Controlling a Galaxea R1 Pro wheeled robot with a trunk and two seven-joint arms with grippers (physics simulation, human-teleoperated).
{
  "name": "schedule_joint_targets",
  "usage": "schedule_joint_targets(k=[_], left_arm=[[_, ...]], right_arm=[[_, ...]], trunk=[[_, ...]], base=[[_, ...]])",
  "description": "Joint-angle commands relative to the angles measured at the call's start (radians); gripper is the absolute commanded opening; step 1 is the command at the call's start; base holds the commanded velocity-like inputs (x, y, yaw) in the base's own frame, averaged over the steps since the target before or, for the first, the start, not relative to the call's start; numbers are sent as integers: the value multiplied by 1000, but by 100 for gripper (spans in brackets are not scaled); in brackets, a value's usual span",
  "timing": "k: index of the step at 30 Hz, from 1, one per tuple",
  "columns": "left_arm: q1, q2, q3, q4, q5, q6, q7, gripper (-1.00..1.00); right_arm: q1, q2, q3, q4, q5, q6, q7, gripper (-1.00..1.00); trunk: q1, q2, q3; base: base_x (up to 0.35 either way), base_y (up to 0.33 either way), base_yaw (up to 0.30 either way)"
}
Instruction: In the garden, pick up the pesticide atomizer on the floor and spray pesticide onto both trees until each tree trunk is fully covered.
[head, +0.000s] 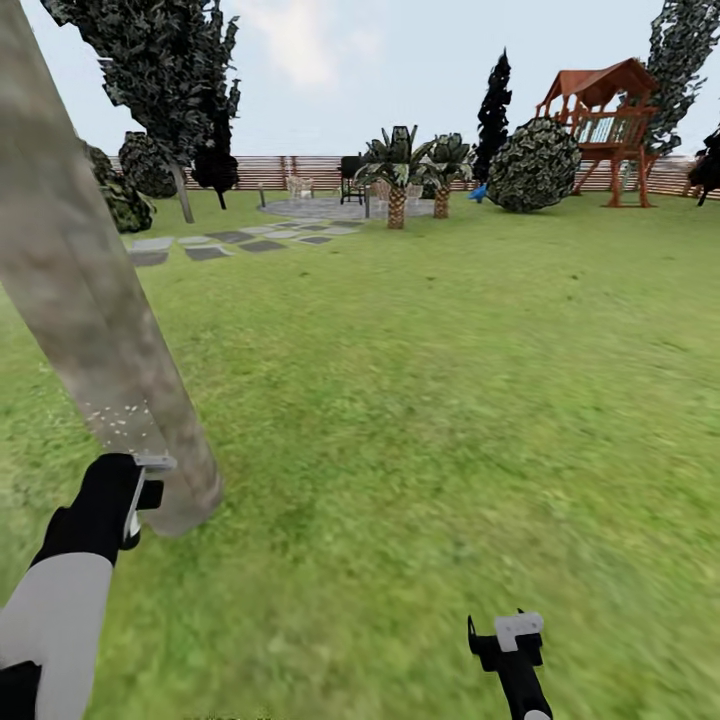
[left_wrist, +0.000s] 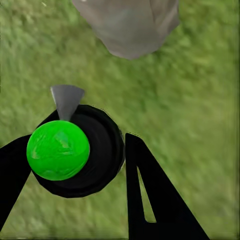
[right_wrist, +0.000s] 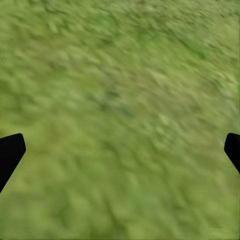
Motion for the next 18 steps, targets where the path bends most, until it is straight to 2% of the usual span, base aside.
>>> schedule_joint_targets(k=[1, 7, 9, 12, 14, 18], left_arm=[[-1, -3, 2, -1, -9, 4, -5, -100], [-1, -2, 8, -2, -12, 2, -5, -100], [37, 5, 8, -1, -18, -3, -4, -100], [53, 7, 8, -1, -19, -10, -5, -100], [58, 4, 6, -1, -19, -44, -4, -100], [59, -4, 2, -1, -17, -55, -3, -100]], right_arm=[[0, 0, 9, 0, -5, -1, -5, 100], [0, 0, 9, 0, -5, -1, -5, 100], [0, 0, 9, 0, -5, -1, -5, 100], [0, 1, 9, 0, -5, -1, -5, 100], [0, 1, 9, 0, -5, -1, -5, 100], [0, 0, 9, 0, -5, -1, -4, 100]], trunk=[[0, 0, -1], [0, 0, -1], [0, 0, -1], [0, 0, -1], [0, 0, -1], [0, 0, -1]], base=[[23, -272, 270], [43, -273, 275], [178, -241, 276], [179, -238, 261], [153, -242, 85], [117, -252, 18]])
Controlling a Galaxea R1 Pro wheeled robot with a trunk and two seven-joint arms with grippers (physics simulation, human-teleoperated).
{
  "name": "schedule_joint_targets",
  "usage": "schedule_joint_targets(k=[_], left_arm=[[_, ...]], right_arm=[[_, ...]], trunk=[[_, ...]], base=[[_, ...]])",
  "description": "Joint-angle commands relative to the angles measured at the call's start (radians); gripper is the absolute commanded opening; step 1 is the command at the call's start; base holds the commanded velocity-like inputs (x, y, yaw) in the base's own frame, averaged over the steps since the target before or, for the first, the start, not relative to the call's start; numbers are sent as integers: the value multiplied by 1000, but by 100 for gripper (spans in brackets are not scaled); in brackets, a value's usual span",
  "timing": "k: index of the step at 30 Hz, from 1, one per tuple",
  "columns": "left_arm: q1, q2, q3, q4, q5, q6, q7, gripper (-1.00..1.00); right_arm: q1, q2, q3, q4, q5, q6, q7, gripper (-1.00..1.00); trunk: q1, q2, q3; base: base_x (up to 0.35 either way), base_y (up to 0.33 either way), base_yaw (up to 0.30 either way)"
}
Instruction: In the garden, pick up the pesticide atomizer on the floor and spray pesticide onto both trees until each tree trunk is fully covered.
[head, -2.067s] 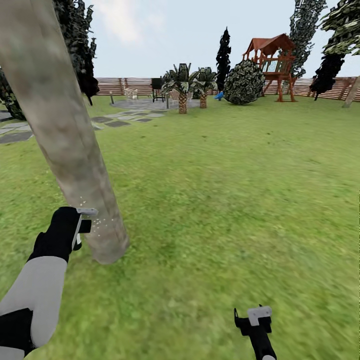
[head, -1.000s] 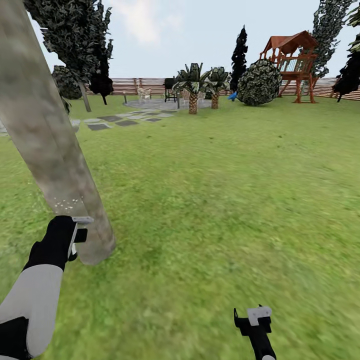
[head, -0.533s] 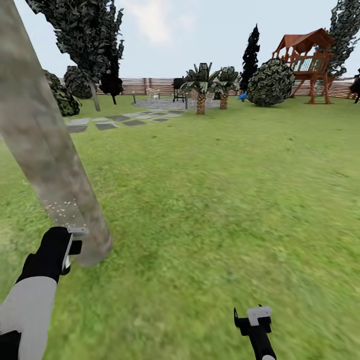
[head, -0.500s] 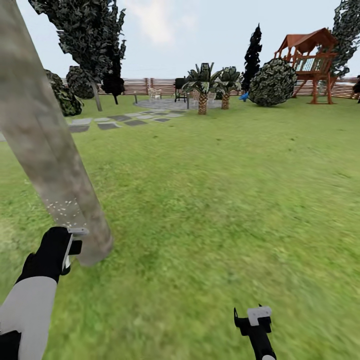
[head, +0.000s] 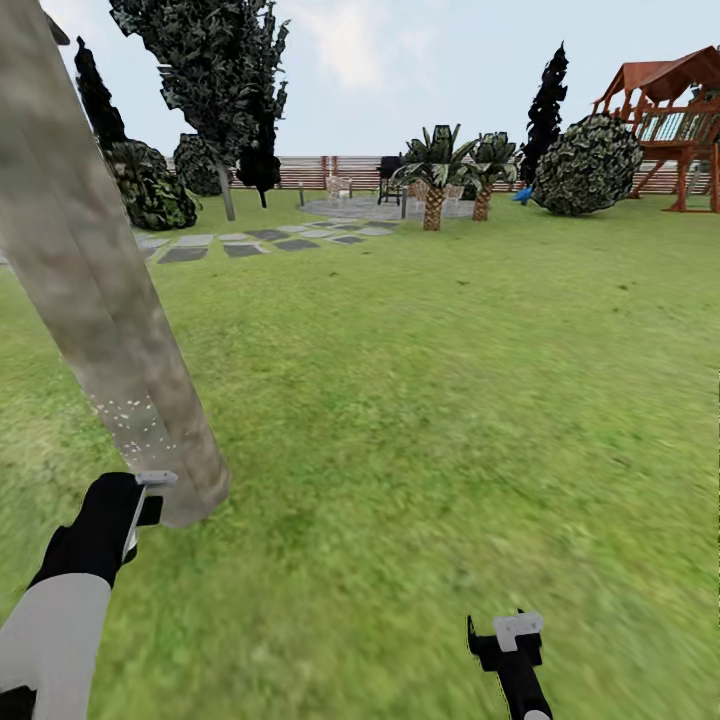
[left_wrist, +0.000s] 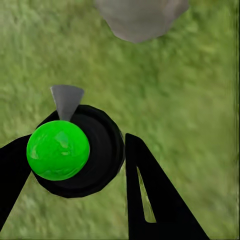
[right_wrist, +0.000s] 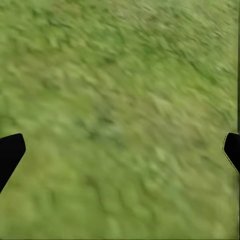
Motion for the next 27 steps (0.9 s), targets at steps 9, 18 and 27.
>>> schedule_joint_targets(k=[9, 18, 27], left_arm=[[-1, -1, 4, -1, -7, 2, -5, -100], [-1, -1, -3, -15, 2, 1, -20, -100], [12, 18, 8, -29, -12, 0, -7, -100]], right_arm=[[0, -1, 9, 0, -3, -1, -3, 100], [0, 3, 9, 0, -3, -1, -6, 100], [0, -2, 7, 0, -5, 0, -6, 100]], trunk=[[0, 0, -1], [0, 0, -1], [0, 0, -1]], base=[[7, -273, 1], [65, -275, 0], [10, -275, 225]])
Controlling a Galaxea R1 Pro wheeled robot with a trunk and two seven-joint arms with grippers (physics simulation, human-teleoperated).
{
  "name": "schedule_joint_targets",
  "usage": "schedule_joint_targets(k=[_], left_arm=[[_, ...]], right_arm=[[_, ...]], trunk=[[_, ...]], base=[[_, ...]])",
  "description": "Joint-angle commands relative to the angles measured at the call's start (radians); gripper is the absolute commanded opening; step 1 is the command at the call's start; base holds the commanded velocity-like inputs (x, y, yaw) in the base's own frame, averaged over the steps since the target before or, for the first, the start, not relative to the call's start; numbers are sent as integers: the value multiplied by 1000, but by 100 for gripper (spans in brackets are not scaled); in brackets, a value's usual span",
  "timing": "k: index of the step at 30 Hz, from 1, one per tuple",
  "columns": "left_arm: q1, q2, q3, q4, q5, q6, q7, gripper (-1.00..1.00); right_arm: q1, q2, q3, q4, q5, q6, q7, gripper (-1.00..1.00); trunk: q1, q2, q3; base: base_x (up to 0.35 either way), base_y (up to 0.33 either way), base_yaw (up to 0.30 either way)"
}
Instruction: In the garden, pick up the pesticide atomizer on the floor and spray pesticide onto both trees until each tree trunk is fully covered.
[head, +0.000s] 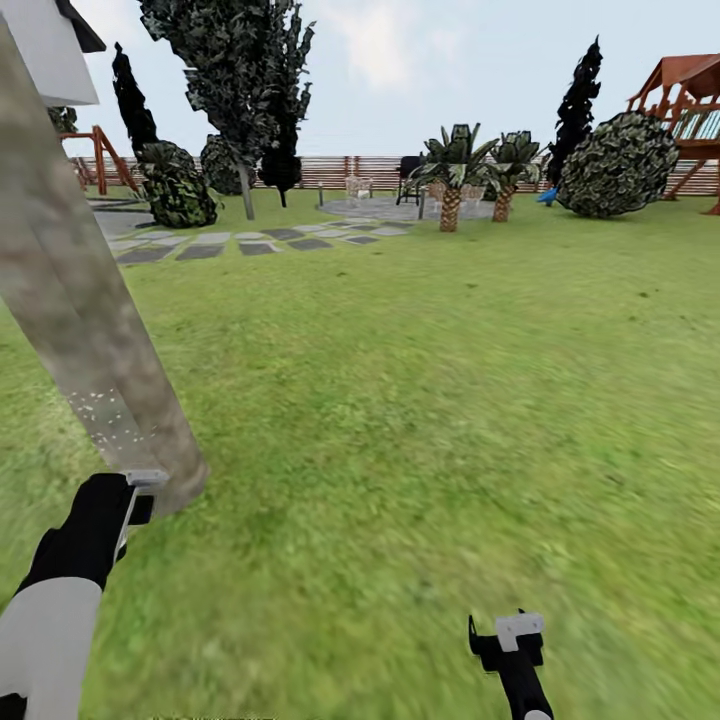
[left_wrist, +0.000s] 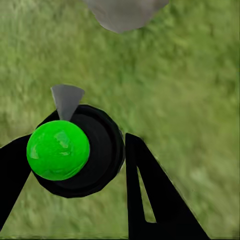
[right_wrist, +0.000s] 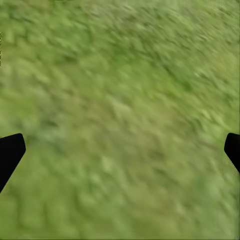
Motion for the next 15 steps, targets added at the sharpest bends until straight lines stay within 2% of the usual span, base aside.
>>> schedule_joint_targets(k=[1, 5, 8, 11, 15], left_arm=[[6, 4, 2, -1, -6, 4, -5, -100], [22, 10, 5, -1, -5, 6, 2, -100], [25, 7, 28, -2, -3, 4, 4, -100], [26, 6, 28, 0, -3, 1, 2, -100], [28, -2, 28, 1, -1, -77, 3, -100]], right_arm=[[0, 0, 9, -1, -6, -1, -4, 100], [0, 2, 10, 0, -6, 0, -2, 100], [0, 0, 9, 0, -7, -1, -3, 100], [0, 0, 9, -1, -6, -1, -3, 100], [0, 0, 9, -2, -5, -2, -4, 100]], trunk=[[0, 0, -1], [0, 0, -1], [0, 0, -1], [0, 0, -1], [0, 0, -1]], base=[[35, -275, 276], [9, -275, 277], [1, -275, 277], [11, -275, 277], [94, -275, 277]])
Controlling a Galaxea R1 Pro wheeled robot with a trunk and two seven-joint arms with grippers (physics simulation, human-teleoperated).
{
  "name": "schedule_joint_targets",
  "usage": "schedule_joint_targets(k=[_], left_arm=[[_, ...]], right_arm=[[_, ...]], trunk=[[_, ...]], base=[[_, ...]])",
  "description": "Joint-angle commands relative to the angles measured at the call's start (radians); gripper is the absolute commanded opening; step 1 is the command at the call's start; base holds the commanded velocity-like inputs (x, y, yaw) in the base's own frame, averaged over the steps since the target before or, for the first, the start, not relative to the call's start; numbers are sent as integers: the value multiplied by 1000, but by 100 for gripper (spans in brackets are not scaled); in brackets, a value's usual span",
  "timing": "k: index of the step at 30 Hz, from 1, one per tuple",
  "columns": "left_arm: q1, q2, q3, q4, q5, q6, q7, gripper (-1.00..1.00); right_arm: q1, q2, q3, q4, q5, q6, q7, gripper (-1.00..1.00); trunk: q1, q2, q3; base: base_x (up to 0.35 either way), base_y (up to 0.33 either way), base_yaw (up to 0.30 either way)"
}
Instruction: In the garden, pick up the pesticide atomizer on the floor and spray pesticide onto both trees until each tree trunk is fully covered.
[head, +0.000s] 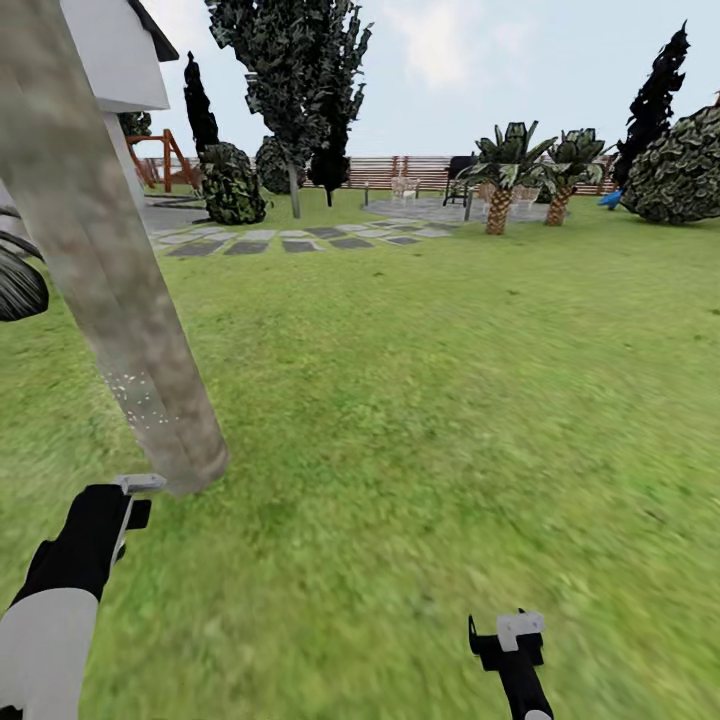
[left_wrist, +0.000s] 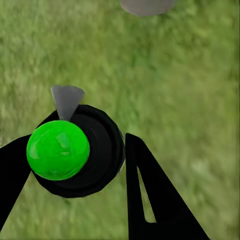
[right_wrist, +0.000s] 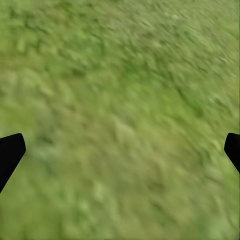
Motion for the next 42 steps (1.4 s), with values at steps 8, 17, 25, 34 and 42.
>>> schedule_joint_targets(k=[8, 17, 25, 34, 42], left_arm=[[0, -3, 1, 3, -8, -12, -4, -100], [1, -3, -3, 48, -14, -17, -3, -100], [1, 3, 5, 184, -6, -131, -4, -100], [1, -2, 14, 223, -5, -219, -3, -100], [1, -3, 15, 223, 57, -225, -3, -100]], right_arm=[[0, 1, 10, 1, -5, -1, -4, 100], [0, 0, 10, 1, -5, -1, -4, 100], [0, 0, 10, 1, -5, -1, -4, 100], [0, 1, 10, 1, -5, -1, -4, 100], [0, 3, 10, 1, -5, -1, -4, 100]], trunk=[[0, 0, -1], [0, 0, -1], [0, 0, -1], [0, 0, -1], [0, 0, -1]], base=[[151, -263, 277], [231, -202, 98], [220, -208, 0], [241, -197, 24], [242, -196, 255]])
